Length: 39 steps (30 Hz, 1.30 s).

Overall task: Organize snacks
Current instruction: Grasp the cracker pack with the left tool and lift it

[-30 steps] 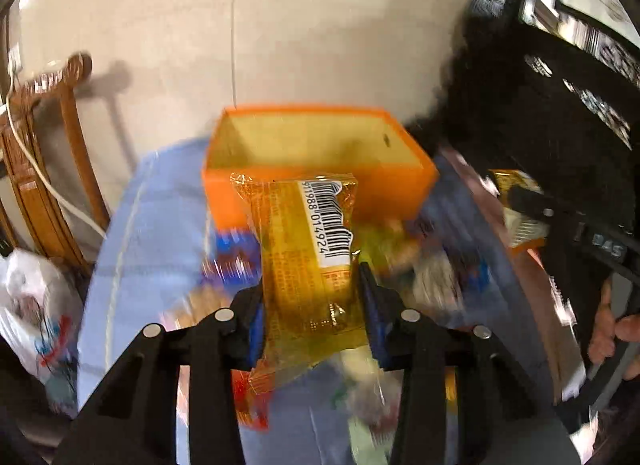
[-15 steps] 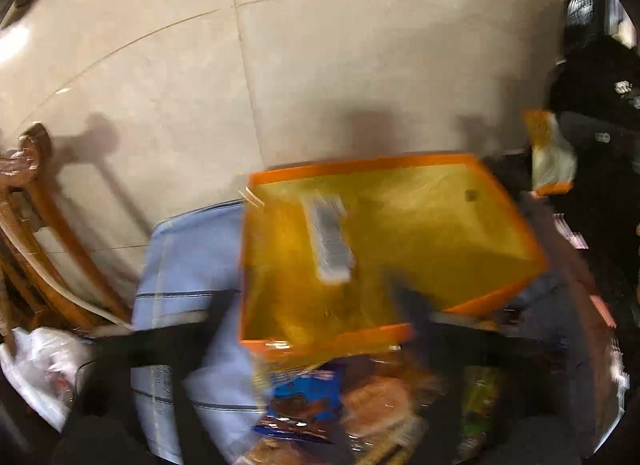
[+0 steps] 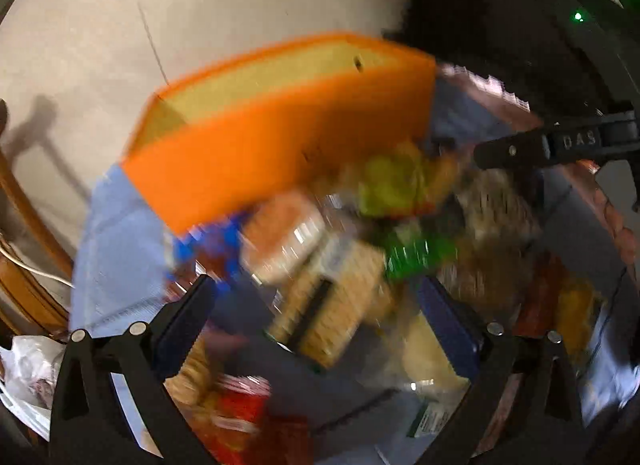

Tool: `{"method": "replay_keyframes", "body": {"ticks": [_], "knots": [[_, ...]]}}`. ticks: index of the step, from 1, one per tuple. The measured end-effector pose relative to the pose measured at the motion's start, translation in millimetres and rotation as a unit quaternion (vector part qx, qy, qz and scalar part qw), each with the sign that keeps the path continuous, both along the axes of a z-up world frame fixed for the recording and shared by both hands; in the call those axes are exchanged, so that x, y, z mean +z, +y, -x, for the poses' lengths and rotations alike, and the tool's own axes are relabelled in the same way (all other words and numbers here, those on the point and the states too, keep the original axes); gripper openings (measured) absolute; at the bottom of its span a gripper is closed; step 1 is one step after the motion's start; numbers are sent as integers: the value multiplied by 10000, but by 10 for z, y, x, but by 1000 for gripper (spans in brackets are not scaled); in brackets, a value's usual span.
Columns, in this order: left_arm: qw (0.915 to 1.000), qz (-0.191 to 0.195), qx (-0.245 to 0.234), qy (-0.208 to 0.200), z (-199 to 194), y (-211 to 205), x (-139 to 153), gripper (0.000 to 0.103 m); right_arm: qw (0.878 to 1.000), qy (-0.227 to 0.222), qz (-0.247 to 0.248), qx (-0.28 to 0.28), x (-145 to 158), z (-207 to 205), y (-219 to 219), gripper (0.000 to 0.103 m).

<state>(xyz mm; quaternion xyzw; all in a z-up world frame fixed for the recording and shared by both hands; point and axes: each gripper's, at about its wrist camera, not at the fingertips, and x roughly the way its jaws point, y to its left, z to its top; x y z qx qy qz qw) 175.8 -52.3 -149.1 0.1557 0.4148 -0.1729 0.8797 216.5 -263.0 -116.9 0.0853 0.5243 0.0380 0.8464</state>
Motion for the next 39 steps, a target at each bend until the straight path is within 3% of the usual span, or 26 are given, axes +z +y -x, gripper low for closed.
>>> {"method": "replay_keyframes", "body": {"ticks": [2, 6, 9, 10, 11, 12, 13, 16, 20, 25, 28, 32, 36, 39], "knots": [[9997, -24, -64, 218, -49, -6, -171, 99, 9998, 162, -136, -24, -172, 71, 71, 99], [9998, -194, 34, 53, -213, 11, -294, 99, 9993, 185, 287, 180, -346, 102, 301, 100], [9994, -229, 87, 262, -423, 20, -478, 99, 9991, 148, 362, 151, -449, 66, 357, 100], [9993, 70, 96, 359, -451, 65, -497, 94, 9995, 117, 280, 41, -443, 72, 328, 93], [9969, 413, 91, 660, -488, 109, -495, 83, 9996, 106, 233, -72, -424, 81, 278, 66], [9944, 636, 124, 840, -507, 137, -475, 65, 9999, 77, 5, -96, -379, 83, 221, 53], [9931, 685, 271, 912, -524, 154, -448, 57, 9996, 136, -171, -162, -334, 79, 156, 51], [9937, 570, 315, 913, -474, 119, -412, 49, 9997, 114, -125, -153, -202, 179, 65, 50], [9933, 476, 300, 1006, -366, 82, -308, 47, 9997, -23, -218, -142, -13, 347, 47, 49], [9855, 1202, 862, 836, -181, 280, 69, 46, 9985, -394, -372, -51, 351, 383, 9, 49], [9787, 1625, 1140, 515, -111, 413, 397, 46, 9960, -774, -433, 60, 671, 324, 2, 49], [9856, 1286, 1079, -214, -251, 392, 934, 46, 9890, -1375, -525, 151, 1126, 18, -31, 49], [9837, 1122, 1129, -842, -676, 389, 1438, 46, 9791, -1991, -307, 279, 1537, -444, 76, 49], [9805, 1120, 1358, -871, -1018, 423, 1611, 46, 9762, -2112, -307, 380, 1655, -789, 156, 49]]}}
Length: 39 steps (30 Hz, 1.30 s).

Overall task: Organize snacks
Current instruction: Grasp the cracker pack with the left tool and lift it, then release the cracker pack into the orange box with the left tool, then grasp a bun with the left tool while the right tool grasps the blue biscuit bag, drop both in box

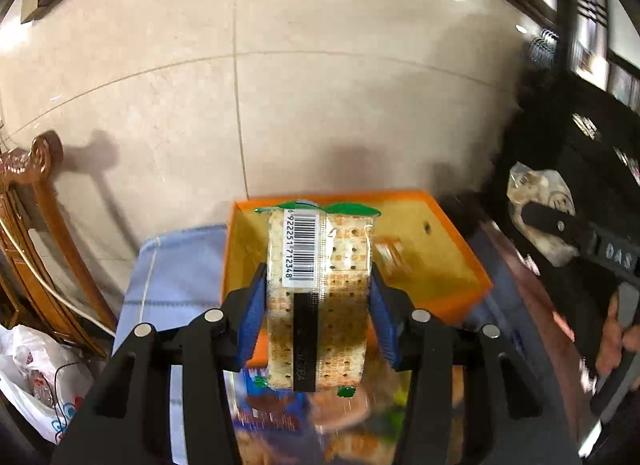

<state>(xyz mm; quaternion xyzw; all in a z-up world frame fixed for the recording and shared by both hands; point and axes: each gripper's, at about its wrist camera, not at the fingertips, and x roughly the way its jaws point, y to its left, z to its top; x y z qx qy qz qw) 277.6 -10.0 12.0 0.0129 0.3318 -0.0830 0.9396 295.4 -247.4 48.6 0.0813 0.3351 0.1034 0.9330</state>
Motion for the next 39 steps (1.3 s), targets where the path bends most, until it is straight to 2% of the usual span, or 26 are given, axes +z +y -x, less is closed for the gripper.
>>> {"method": "replay_keyframes", "body": {"ticks": [5, 6, 7, 8, 9, 10, 12, 14, 15, 18, 20, 23, 25, 27, 31, 33, 34, 35, 36, 37, 39], "knots": [[9998, -169, 92, -2, -295, -22, 89, 46, 9999, -91, 129, 67, 181, -400, 125, 51], [9994, -220, 244, -50, -333, -16, 69, 47, 9998, -60, 163, 90, 179, -486, 136, 65], [9991, -218, 364, -65, -377, -33, 46, 67, 9997, 14, 220, 82, 160, -532, 140, 85], [9986, -218, 482, -23, -383, 3, 11, 87, 9994, 115, 313, 13, 131, -584, 143, 99], [9975, -230, 674, 33, -396, 18, -29, 99, 9991, 162, 380, -70, 101, -604, 126, 99], [9971, -196, 729, 16, -340, 41, -81, 99, 9991, 185, 385, -35, 72, -584, 101, 99], [9990, -207, 387, 18, -227, 48, -174, 99, 9988, 197, 443, 89, 12, -477, 36, 99], [9988, -424, 214, 133, -56, 5, -335, 99, 9983, 299, 508, 5, -117, -312, -45, 99], [9980, -530, 125, 318, 63, -25, -472, 99, 9982, 380, 456, 1, -190, -219, -110, 99], [9962, -589, -107, 633, 313, -92, -788, 99, 9963, 725, 426, -164, -548, 151, -342, 99], [9939, -627, -244, 872, 418, -178, -1085, 99, 9906, 1177, 543, -436, -936, 357, -482, 99], [9888, -705, -251, 1291, 415, -231, -1463, 99, 9785, 1917, 278, -712, -1487, 538, -642, 99], [9880, -645, -316, 1368, 388, -225, -1619, 99, 9728, 2148, 109, -866, -1739, 616, -703, 99], [9870, -648, -458, 1401, 349, -225, -1717, 99, 9696, 2229, 135, -1001, -1901, 646, -708, 99], [9829, -965, -637, 1435, 259, -259, -1901, 99, 9638, 2455, -63, -1038, -2199, 582, -648, 99], [9814, -1057, -707, 1441, 208, -299, -1969, 98, 9678, 2313, 151, -979, -2238, 566, -564, 100], [9789, -1217, -727, 1472, 210, -336, -2011, 82, 9684, 2312, 216, -913, -2251, 562, -546, 97], [9743, -1563, -745, 1437, 228, -392, -2041, 75, 9676, 2308, 363, -958, -2245, 576, -525, 75], [9709, -1781, -812, 1380, 252, -444, -2064, 62, 9696, 2225, 401, -931, -2210, 600, -510, 51], [9680, -1905, -929, 1341, 295, -480, -2054, 52, 9703, 2250, 210, -860, -2167, 622, -516, 45], [9666, -1905, -938, 1438, 328, -483, -2030, 48, 9690, 2316, 127, -851, -2118, 654, -517, 44]]}}
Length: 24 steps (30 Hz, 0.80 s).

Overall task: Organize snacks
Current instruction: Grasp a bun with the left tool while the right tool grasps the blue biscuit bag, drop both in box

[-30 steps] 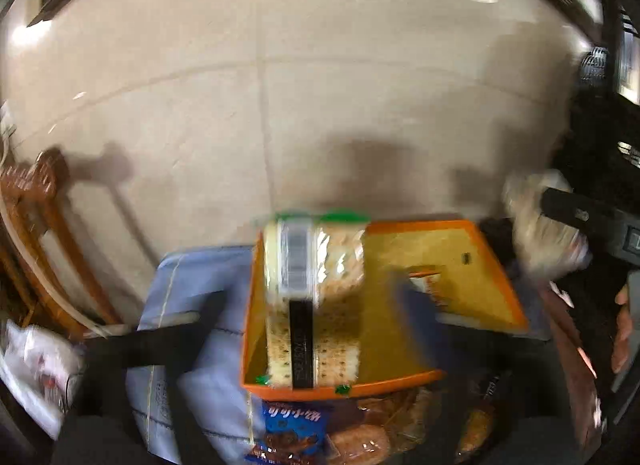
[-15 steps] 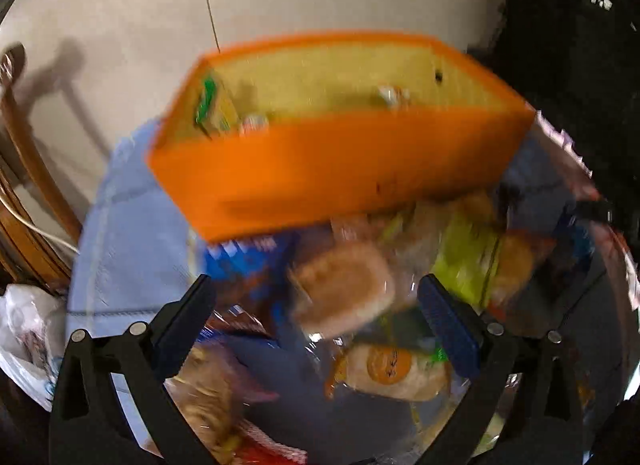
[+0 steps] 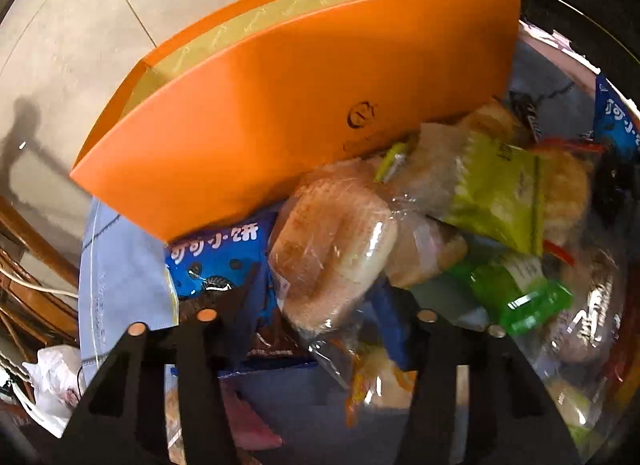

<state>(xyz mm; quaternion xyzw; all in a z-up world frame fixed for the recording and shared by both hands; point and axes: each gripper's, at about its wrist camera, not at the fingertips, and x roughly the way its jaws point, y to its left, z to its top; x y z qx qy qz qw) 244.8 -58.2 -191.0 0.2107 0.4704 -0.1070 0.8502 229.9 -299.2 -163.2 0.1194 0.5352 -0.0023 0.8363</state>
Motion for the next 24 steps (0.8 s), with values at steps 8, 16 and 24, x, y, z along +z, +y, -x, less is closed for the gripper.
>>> {"method": "replay_keyframes", "body": {"ticks": [8, 16, 24], "knots": [[9915, 1174, 551, 116, 90, 319, 422, 32, 9986, -520, 80, 50, 584, 255, -28, 43], [9860, 1608, 291, -341, 203, 257, 1025, 29, 9908, -1322, 66, 263, 1297, 189, 37, 43], [9751, 1905, 421, -1054, -316, 404, 1744, 29, 9745, -2141, -36, 675, 1838, -486, 300, 43]]}}
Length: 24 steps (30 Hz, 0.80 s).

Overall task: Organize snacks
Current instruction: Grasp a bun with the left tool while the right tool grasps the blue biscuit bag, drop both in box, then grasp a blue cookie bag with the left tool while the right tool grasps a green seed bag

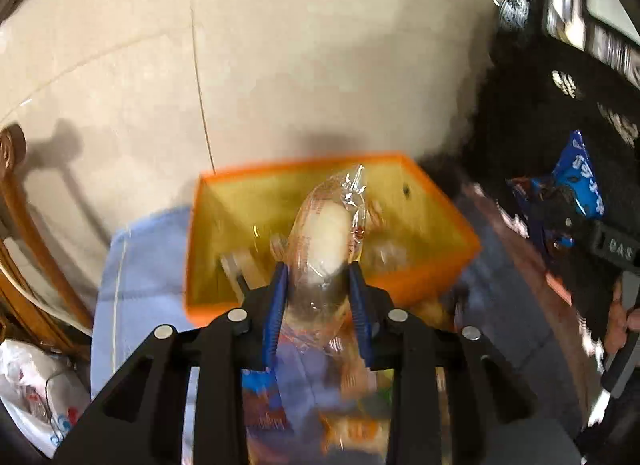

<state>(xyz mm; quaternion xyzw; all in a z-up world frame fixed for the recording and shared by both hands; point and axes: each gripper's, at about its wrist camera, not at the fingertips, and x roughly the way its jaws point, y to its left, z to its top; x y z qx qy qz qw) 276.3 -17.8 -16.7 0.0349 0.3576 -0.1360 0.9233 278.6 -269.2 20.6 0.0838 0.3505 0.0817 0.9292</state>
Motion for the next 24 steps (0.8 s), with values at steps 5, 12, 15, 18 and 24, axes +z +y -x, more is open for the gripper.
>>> {"method": "replay_keyframes", "body": {"ticks": [5, 12, 15, 18, 24], "knots": [[9995, -48, 282, -131, -508, 51, 249, 29, 9999, -88, -67, 100, 213, -592, 164, 43], [9944, -502, 921, 95, -844, 205, 88, 98, 9963, -105, 845, 110, 196, -970, 525, 99], [9940, -114, 1066, 204, -568, 463, -72, 99, 9961, -88, 781, 412, 130, -757, 571, 99], [9934, -165, 1083, 353, -247, 583, -266, 99, 9936, 119, 812, 772, -106, -355, 596, 99], [9837, -1083, 1024, 1005, 202, 586, -1038, 99, 9792, 1439, 703, 1246, -1108, -16, 833, 99]]}}
